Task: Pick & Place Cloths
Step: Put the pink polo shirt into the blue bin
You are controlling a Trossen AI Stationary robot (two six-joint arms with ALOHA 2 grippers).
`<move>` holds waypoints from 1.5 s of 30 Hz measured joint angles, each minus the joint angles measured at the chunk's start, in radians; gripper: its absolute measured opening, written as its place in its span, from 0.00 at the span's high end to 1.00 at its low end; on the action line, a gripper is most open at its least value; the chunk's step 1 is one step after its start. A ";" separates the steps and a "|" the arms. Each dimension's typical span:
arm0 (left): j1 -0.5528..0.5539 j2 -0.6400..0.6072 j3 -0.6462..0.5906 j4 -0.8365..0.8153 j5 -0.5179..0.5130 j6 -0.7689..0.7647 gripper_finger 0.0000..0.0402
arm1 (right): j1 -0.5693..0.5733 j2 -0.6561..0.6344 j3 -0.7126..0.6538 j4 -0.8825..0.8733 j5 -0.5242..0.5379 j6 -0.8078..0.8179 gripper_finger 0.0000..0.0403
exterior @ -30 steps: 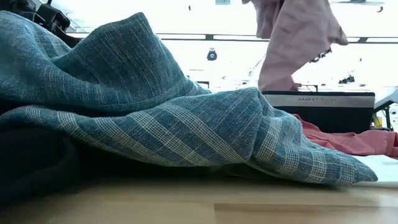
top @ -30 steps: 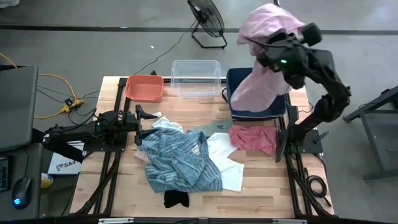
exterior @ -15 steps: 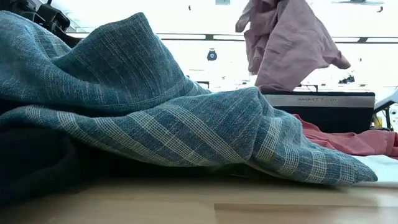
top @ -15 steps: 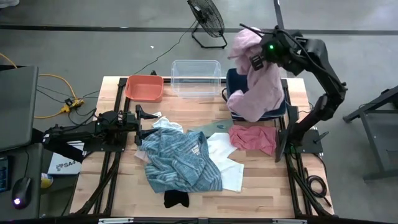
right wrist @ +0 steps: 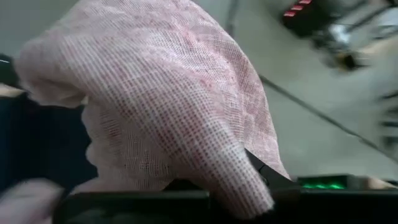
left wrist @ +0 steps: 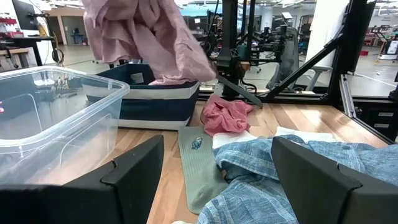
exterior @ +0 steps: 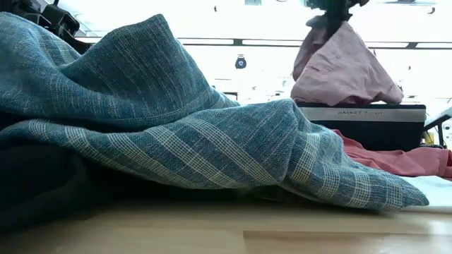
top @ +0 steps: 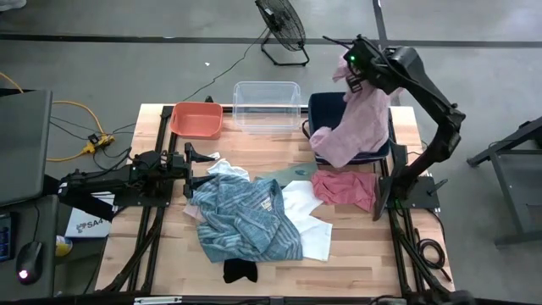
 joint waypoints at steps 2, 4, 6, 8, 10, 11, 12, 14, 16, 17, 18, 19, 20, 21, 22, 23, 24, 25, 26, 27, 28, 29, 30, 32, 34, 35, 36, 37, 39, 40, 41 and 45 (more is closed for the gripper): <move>0.000 0.000 0.000 0.000 0.000 0.000 0.27 | -0.021 0.000 -0.002 0.006 0.078 -0.021 0.99; 0.000 0.000 0.000 0.000 0.000 0.000 0.27 | -0.033 -0.007 -0.002 0.023 0.158 -0.048 0.99; 0.000 0.000 0.000 0.000 0.000 0.000 0.27 | -0.037 -0.018 -0.002 0.056 0.234 -0.088 0.99; 0.000 0.000 0.000 0.000 0.000 0.000 0.27 | -0.038 -0.032 -0.002 0.089 0.288 -0.126 0.99; 0.000 0.000 0.000 0.000 0.000 0.000 0.27 | -0.038 -0.045 -0.002 0.123 0.304 -0.152 0.99; 0.000 0.000 0.000 0.000 0.000 0.000 0.27 | -0.038 -0.050 -0.002 0.135 0.299 -0.157 0.99; 0.000 0.000 0.000 0.000 0.000 0.000 0.27 | -0.038 -0.054 -0.002 0.143 0.280 -0.161 0.99; 0.000 0.000 0.000 0.000 0.000 0.000 0.27 | -0.038 -0.058 -0.002 0.151 0.206 -0.162 0.98; 0.000 0.000 0.000 0.000 0.000 0.000 0.27 | -0.038 -0.058 -0.002 0.144 0.077 -0.149 0.97; 0.000 0.000 0.000 0.000 0.000 0.000 0.27 | -0.038 -0.057 -0.002 0.140 0.000 -0.140 0.97; 0.000 0.000 0.000 0.000 0.000 0.000 0.27 | -0.038 -0.057 -0.002 0.137 -0.076 -0.130 0.97; 0.000 0.000 0.000 0.000 0.000 0.000 0.27 | -0.037 -0.057 -0.002 0.134 -0.141 -0.124 0.97; 0.000 0.000 0.000 0.000 0.000 0.000 0.27 | -0.036 -0.056 -0.002 0.132 -0.194 -0.122 0.98; 0.000 0.000 0.000 0.000 0.000 0.000 0.27 | -0.031 -0.056 -0.002 0.130 -0.243 -0.121 0.98; 0.000 0.000 0.000 0.000 0.000 0.000 0.27 | -0.024 -0.055 -0.002 0.128 -0.284 -0.120 0.98; 0.000 0.000 0.000 0.000 0.000 0.000 0.27 | -0.016 -0.054 -0.002 0.126 -0.315 -0.119 0.98; 0.000 0.000 0.000 0.000 0.000 0.000 0.27 | -0.009 -0.053 -0.002 0.121 -0.345 -0.119 0.98; 0.000 0.000 0.000 0.000 0.000 0.000 0.27 | -0.005 -0.052 -0.002 0.112 -0.368 -0.119 0.98; 0.000 0.000 0.000 0.000 0.000 0.000 0.27 | 0.001 -0.052 -0.002 0.103 -0.386 -0.119 0.98; 0.000 0.000 0.000 0.000 0.000 0.000 0.27 | 0.008 -0.051 -0.002 0.090 -0.400 -0.120 0.98; 0.000 0.000 0.000 0.000 0.000 0.000 0.27 | 0.016 -0.051 -0.002 0.075 -0.413 -0.119 0.98; 0.000 0.000 0.000 0.000 0.000 0.000 0.27 | 0.021 -0.051 -0.002 0.056 -0.425 -0.118 0.98; 0.000 0.000 0.000 0.000 0.000 0.000 0.27 | 0.025 -0.051 -0.002 0.033 -0.428 -0.114 0.98; 0.000 0.000 0.000 0.000 0.000 0.000 0.27 | 0.029 -0.052 -0.003 -0.003 -0.423 -0.086 0.98; 0.000 0.000 0.000 0.000 0.000 0.000 0.27 | 0.029 -0.057 -0.021 0.003 -0.419 -0.046 0.98; 0.000 0.000 0.000 0.000 0.000 0.000 0.27 | 0.028 -0.058 -0.029 0.001 -0.416 -0.026 0.98; 0.000 0.000 0.000 0.000 0.000 0.000 0.27 | 0.027 -0.058 -0.037 0.000 -0.399 -0.011 0.98; 0.000 0.000 0.000 0.000 0.000 0.000 0.27 | 0.026 -0.059 -0.049 0.003 -0.376 0.005 0.98; 0.000 0.000 0.000 0.000 0.000 0.000 0.27 | 0.027 -0.059 -0.085 0.003 -0.344 0.039 0.98; 0.000 0.000 0.000 0.000 0.000 0.000 0.27 | 0.027 -0.059 -0.109 0.002 -0.345 0.053 0.98; 0.000 0.000 0.000 0.000 0.000 0.000 0.27 | 0.026 -0.059 -0.137 0.004 -0.353 0.060 0.98; 0.000 0.000 0.000 0.000 0.000 0.000 0.27 | 0.027 -0.058 -0.261 0.001 -0.422 0.075 0.99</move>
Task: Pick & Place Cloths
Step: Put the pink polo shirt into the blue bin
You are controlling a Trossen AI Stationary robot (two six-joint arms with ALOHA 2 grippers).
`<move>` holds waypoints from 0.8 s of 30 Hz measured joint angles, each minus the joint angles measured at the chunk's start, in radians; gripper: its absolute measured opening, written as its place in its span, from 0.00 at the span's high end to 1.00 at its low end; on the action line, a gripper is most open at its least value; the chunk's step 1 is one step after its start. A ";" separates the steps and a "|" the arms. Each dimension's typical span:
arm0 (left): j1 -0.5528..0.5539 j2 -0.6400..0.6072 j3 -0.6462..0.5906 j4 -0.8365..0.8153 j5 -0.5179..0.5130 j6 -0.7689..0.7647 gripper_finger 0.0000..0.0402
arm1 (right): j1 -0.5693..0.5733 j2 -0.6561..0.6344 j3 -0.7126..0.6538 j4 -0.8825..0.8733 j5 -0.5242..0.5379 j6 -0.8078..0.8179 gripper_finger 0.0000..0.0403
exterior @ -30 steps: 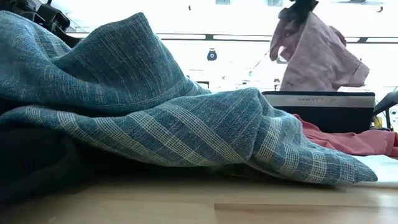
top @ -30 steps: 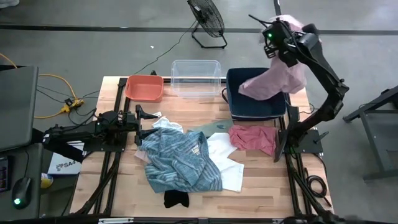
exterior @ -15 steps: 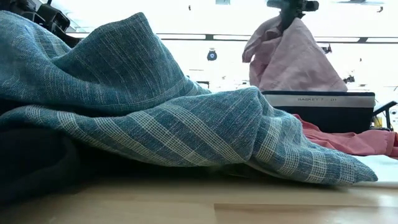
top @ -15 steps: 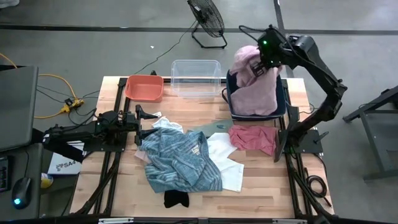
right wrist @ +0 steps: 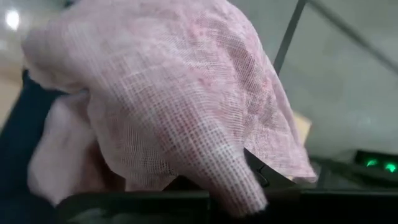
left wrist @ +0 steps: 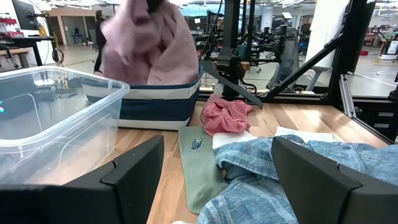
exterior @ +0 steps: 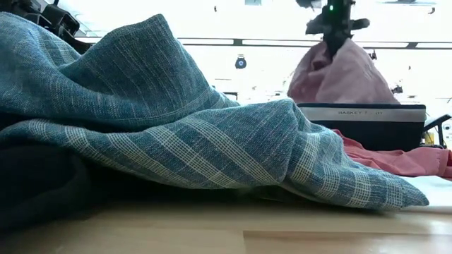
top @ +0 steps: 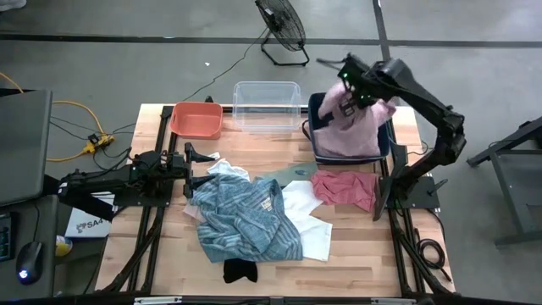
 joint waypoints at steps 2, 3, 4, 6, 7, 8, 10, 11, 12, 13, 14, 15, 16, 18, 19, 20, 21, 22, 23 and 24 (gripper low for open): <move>0.000 0.000 0.000 0.000 0.000 0.000 0.27 | 0.000 0.000 -0.060 0.002 -0.028 0.009 0.99; 0.000 0.000 0.000 0.000 0.000 0.000 0.27 | 0.000 0.000 -0.089 0.005 -0.044 0.009 0.99; 0.000 0.000 0.000 0.000 0.000 0.000 0.27 | 0.000 0.000 -0.118 0.010 -0.059 0.010 0.99; 0.000 0.000 0.000 0.000 0.000 0.000 0.27 | 0.000 0.000 -0.171 0.030 -0.074 0.016 0.99; 0.000 0.000 0.000 0.000 0.000 0.000 0.27 | 0.000 0.000 -0.195 0.041 -0.077 0.016 0.99; 0.000 0.000 0.000 0.000 0.000 0.000 0.27 | 0.000 0.000 -0.219 0.054 -0.078 0.016 0.99; 0.000 0.000 0.000 0.000 0.000 0.000 0.27 | 0.000 0.000 -0.262 0.094 -0.082 0.015 0.99; 0.000 0.000 0.000 0.000 0.000 0.000 0.27 | 0.000 0.000 -0.283 0.120 -0.092 0.011 0.99; 0.000 0.000 0.000 0.000 0.000 0.000 0.27 | 0.000 0.000 -0.303 0.149 -0.111 0.003 0.99; 0.000 0.000 0.000 0.000 0.000 0.000 0.27 | 0.000 0.000 -0.324 0.184 -0.138 -0.009 0.99; 0.000 0.000 0.000 0.000 0.000 0.000 0.27 | 0.000 0.000 -0.343 0.216 -0.164 -0.022 0.99; 0.000 0.000 0.000 0.000 0.000 0.000 0.27 | 0.000 0.000 -0.363 0.247 -0.185 -0.036 0.99; 0.000 0.000 0.000 0.000 0.000 0.000 0.27 | 0.000 0.000 -0.381 0.279 -0.206 -0.047 0.99; 0.000 0.000 0.000 0.000 0.000 0.000 0.27 | -0.001 0.000 -0.418 0.331 -0.242 -0.066 0.99; 0.000 0.000 0.000 0.000 0.000 0.000 0.27 | -0.001 0.000 -0.435 0.349 -0.250 -0.072 0.99; 0.000 0.000 0.000 0.000 0.000 0.000 0.27 | -0.001 0.000 -0.449 0.360 -0.255 -0.073 0.98; 0.000 0.000 0.000 0.000 0.000 0.000 0.27 | -0.004 0.000 -0.466 0.368 -0.257 -0.073 0.98; 0.000 0.000 0.000 0.000 0.000 0.000 0.27 | -0.008 0.000 -0.479 0.372 -0.261 -0.073 0.98; 0.000 0.000 0.000 0.000 0.000 0.000 0.27 | -0.013 0.000 -0.491 0.373 -0.260 -0.073 0.98; 0.000 0.000 0.000 0.000 0.000 0.000 0.27 | -0.020 0.000 -0.503 0.373 -0.257 -0.069 0.98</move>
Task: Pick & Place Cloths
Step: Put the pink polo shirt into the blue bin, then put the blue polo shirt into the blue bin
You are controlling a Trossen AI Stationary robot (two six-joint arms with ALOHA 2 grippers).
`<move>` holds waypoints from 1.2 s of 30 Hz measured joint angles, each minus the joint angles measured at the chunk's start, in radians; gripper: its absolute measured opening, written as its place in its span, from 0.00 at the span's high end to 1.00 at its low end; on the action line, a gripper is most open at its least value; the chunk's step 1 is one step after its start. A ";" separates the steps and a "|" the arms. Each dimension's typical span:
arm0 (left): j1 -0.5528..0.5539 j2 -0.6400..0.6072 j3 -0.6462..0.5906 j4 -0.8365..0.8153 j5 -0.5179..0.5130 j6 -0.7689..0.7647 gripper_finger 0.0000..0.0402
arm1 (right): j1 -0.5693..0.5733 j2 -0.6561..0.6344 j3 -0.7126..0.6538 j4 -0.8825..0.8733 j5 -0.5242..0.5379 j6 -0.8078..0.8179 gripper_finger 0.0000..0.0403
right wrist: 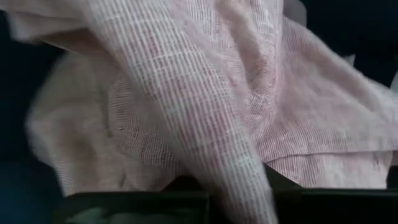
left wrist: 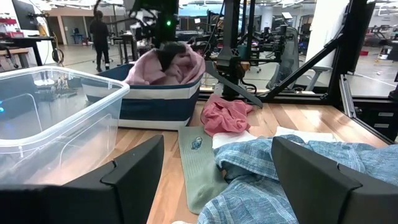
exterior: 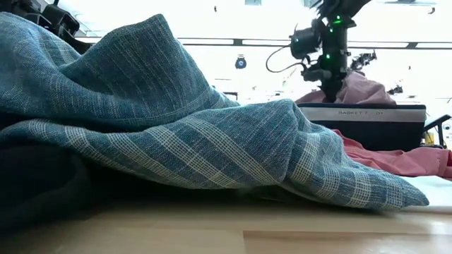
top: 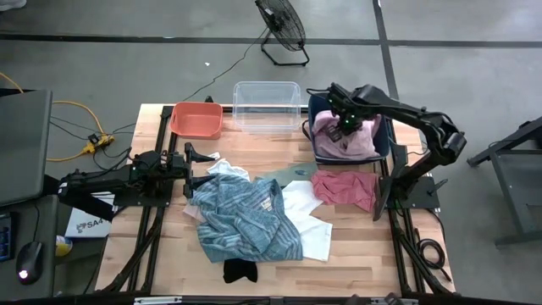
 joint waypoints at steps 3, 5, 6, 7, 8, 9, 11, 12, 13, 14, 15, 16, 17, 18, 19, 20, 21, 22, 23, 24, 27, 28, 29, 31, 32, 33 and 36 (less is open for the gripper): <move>0.000 0.000 0.000 0.000 0.000 0.000 0.27 | -0.019 0.000 -0.030 0.011 0.027 0.025 0.98; 0.000 0.000 0.000 0.000 0.000 0.000 0.27 | -0.036 0.000 -0.049 0.030 0.022 0.041 0.98; 0.000 0.000 0.000 0.000 0.000 0.000 0.27 | -0.043 0.000 -0.059 0.045 0.015 0.051 0.98; 0.000 0.000 0.000 0.000 0.000 0.000 0.27 | -0.049 0.000 -0.068 0.060 0.005 0.056 0.98; 0.000 0.000 0.000 0.000 0.000 0.000 0.27 | -0.055 0.000 -0.076 0.076 -0.008 0.057 0.98; 0.000 0.000 0.000 0.000 0.000 0.000 0.27 | -0.060 0.000 -0.084 0.090 -0.015 0.058 0.98; 0.000 0.000 0.000 0.000 0.000 0.000 0.27 | -0.066 0.000 -0.093 0.110 -0.022 0.063 0.97; 0.000 0.000 0.000 0.000 0.000 0.000 0.27 | -0.067 0.000 -0.097 0.114 -0.022 0.081 0.97; 0.000 0.000 0.000 0.000 0.000 0.000 0.27 | -0.067 0.000 -0.097 0.114 -0.022 0.102 0.97; 0.000 0.000 0.000 0.000 0.000 0.000 0.27 | -0.066 0.000 -0.098 0.115 -0.022 0.119 0.96; 0.000 0.000 0.000 0.000 0.000 0.000 0.27 | -0.066 0.000 -0.098 0.118 -0.022 0.126 0.95; 0.000 0.000 0.000 0.000 0.000 0.000 0.27 | -0.066 0.000 -0.098 0.121 -0.021 0.127 0.94; 0.000 0.000 0.000 0.000 0.000 0.000 0.27 | -0.066 0.000 -0.098 0.121 -0.016 0.126 0.92; 0.000 0.000 0.000 0.000 0.000 0.000 0.27 | -0.066 0.000 -0.098 0.120 -0.005 0.119 0.90; 0.000 0.000 0.000 0.000 0.000 0.000 0.27 | -0.066 0.000 -0.098 0.119 0.009 0.111 0.88; 0.000 0.000 0.000 0.000 0.000 0.000 0.27 | -0.066 0.000 -0.098 0.117 0.017 0.104 0.85; 0.000 0.000 0.000 0.000 0.000 0.000 0.27 | -0.066 -0.001 -0.098 0.115 0.019 0.099 0.82; 0.000 0.000 0.000 0.000 0.000 0.000 0.27 | -0.066 -0.004 -0.098 0.115 0.019 0.094 0.79; 0.000 0.000 0.000 0.000 0.000 0.000 0.27 | -0.066 -0.010 -0.097 0.114 0.019 0.091 0.76; 0.000 0.000 0.000 0.000 0.000 0.000 0.27 | -0.066 -0.019 -0.093 0.112 0.020 0.086 0.72; 0.000 0.000 0.000 0.000 0.000 0.000 0.27 | -0.066 -0.055 -0.081 0.110 0.023 0.075 0.61; 0.000 0.000 0.000 0.000 0.000 0.000 0.27 | -0.066 -0.068 -0.077 0.107 0.023 0.072 0.57; 0.000 0.000 0.000 0.000 0.000 0.000 0.27 | -0.066 -0.084 -0.073 0.105 0.023 0.068 0.54; 0.000 0.000 0.000 0.000 0.000 0.000 0.27 | -0.067 -0.121 -0.070 0.105 0.023 0.058 0.47; 0.000 0.000 0.000 0.000 0.000 0.000 0.27 | -0.067 -0.142 -0.070 0.105 0.023 0.056 0.44; 0.000 0.000 0.000 0.000 0.000 0.000 0.27 | -0.067 -0.163 -0.070 0.104 0.023 0.055 0.41; 0.000 0.000 0.000 0.000 0.000 0.000 0.27 | -0.067 -0.225 -0.070 0.104 0.023 0.057 0.36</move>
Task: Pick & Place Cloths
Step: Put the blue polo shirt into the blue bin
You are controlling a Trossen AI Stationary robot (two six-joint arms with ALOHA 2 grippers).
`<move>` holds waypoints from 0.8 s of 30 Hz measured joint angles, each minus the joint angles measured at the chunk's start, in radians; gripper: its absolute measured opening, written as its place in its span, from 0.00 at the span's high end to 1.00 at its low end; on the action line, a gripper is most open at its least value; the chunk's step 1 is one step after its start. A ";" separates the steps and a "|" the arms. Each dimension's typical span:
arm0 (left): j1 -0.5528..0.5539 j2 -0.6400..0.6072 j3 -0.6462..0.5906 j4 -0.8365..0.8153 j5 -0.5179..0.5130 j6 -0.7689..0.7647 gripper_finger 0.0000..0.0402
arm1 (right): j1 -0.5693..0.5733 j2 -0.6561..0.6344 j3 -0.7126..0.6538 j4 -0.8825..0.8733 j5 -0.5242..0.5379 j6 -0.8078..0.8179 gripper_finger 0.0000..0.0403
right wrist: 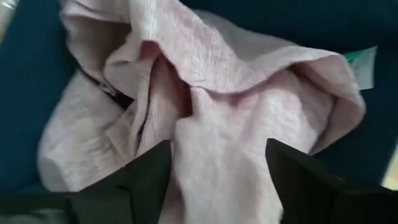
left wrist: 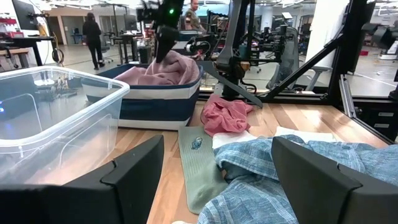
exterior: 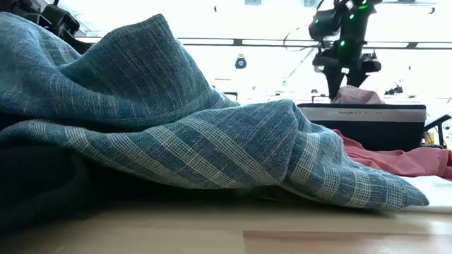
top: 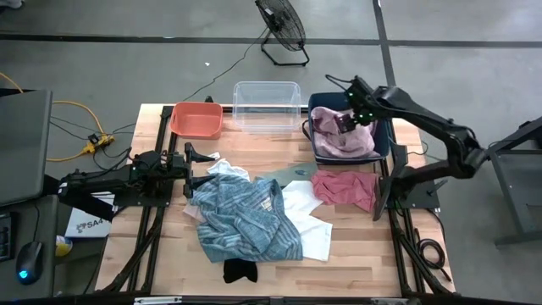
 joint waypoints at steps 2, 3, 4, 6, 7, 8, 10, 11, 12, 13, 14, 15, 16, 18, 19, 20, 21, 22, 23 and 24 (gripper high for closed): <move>0.000 0.000 0.000 0.000 0.000 0.000 0.27 | 0.000 -0.044 0.000 0.001 0.000 0.000 0.34; 0.000 0.000 0.000 0.000 0.000 0.000 0.27 | 0.000 -0.067 0.000 0.001 0.000 0.001 0.33; 0.000 0.000 0.000 0.000 0.000 0.000 0.27 | 0.000 -0.088 0.000 0.001 0.000 0.002 0.33; 0.000 0.000 0.000 0.000 0.000 0.000 0.27 | 0.001 -0.129 0.000 0.000 -0.001 0.012 0.33; 0.000 0.000 0.000 0.000 0.000 0.000 0.27 | 0.005 -0.151 0.000 -0.001 -0.004 0.020 0.33; 0.000 0.000 0.000 0.000 0.000 0.000 0.27 | 0.009 -0.172 0.000 -0.001 -0.006 0.026 0.33; 0.000 0.000 0.000 0.000 0.000 0.000 0.27 | 0.024 -0.212 0.000 -0.001 -0.007 0.028 0.33; 0.000 0.000 0.000 0.000 0.000 0.000 0.27 | 0.035 -0.229 0.000 -0.001 -0.007 0.030 0.33; 0.000 0.000 0.000 0.000 0.000 0.000 0.27 | 0.048 -0.245 0.000 -0.001 -0.007 0.042 0.33; 0.000 0.000 0.000 0.000 0.000 0.000 0.27 | 0.063 -0.258 0.000 -0.001 -0.008 0.052 0.33; 0.000 0.000 0.000 0.000 0.000 0.000 0.27 | 0.079 -0.271 0.000 -0.001 -0.008 0.063 0.33; 0.000 0.000 0.000 0.000 0.000 0.000 0.27 | 0.096 -0.281 0.000 -0.001 -0.007 0.070 0.33; 0.000 0.000 0.000 0.000 0.000 0.000 0.27 | 0.113 -0.292 0.000 -0.002 -0.005 0.074 0.33; 0.000 0.000 0.000 0.000 0.000 0.000 0.27 | 0.159 -0.317 0.000 -0.001 -0.002 0.086 0.33; 0.000 0.000 0.000 0.001 0.000 0.000 0.27 | 0.187 -0.326 0.000 -0.001 -0.001 0.103 0.33; 0.000 0.000 0.000 0.003 0.000 0.000 0.27 | 0.216 -0.333 0.000 -0.001 0.002 0.122 0.33; 0.000 0.000 0.000 0.009 -0.001 0.000 0.27 | 0.245 -0.338 0.000 -0.001 0.010 0.134 0.33; 0.000 0.000 0.000 0.015 -0.006 -0.002 0.27 | 0.274 -0.341 0.000 -0.001 0.022 0.145 0.33; 0.000 0.000 0.000 0.016 -0.009 -0.003 0.27 | 0.304 -0.344 0.000 -0.001 0.036 0.156 0.33; 0.000 0.000 0.000 0.017 -0.010 -0.007 0.27 | 0.336 -0.346 0.000 -0.001 0.054 0.170 0.33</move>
